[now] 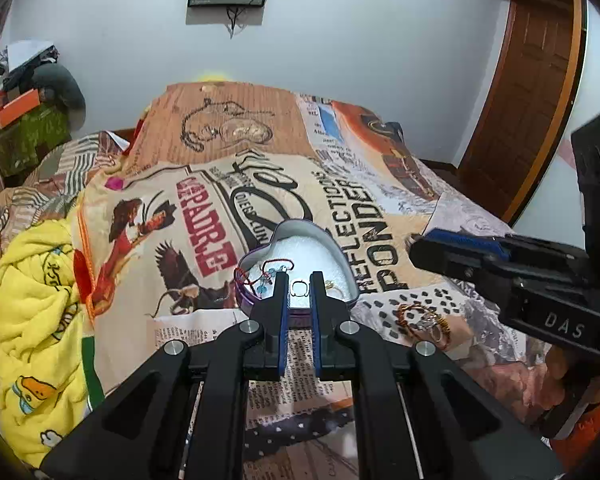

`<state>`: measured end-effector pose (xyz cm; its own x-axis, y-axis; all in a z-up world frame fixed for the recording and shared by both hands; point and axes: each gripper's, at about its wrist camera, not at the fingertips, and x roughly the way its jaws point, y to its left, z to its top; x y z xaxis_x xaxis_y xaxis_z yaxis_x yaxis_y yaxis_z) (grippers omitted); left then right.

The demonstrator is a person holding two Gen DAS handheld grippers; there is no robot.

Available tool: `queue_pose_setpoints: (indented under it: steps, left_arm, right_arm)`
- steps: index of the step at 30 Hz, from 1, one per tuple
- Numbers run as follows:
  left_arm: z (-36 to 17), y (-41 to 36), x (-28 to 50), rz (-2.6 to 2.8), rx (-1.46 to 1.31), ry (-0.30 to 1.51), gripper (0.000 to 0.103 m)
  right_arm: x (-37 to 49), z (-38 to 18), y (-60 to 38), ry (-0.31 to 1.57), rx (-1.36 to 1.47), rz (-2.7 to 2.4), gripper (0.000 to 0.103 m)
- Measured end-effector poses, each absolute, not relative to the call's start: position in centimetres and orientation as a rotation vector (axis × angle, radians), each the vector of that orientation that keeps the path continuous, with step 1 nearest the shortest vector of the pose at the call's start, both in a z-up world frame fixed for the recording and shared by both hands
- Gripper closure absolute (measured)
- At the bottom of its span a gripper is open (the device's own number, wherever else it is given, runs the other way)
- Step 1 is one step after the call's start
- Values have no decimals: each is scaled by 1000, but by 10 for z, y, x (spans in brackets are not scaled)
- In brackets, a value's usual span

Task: Organize jewelry
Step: 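Lower the silver ring into the heart tin with the right tool while the left releases the earring there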

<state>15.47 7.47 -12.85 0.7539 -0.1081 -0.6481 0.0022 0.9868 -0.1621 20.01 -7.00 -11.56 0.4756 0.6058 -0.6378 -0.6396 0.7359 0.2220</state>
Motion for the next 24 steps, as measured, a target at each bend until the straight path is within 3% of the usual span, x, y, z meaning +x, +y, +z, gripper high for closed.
queue_pose_setpoints:
  steps: [24]
  left_arm:
    - [-161, 89, 194, -99, -176, 767, 95]
  right_arm:
    - [242, -148, -27, 832, -167, 799, 83]
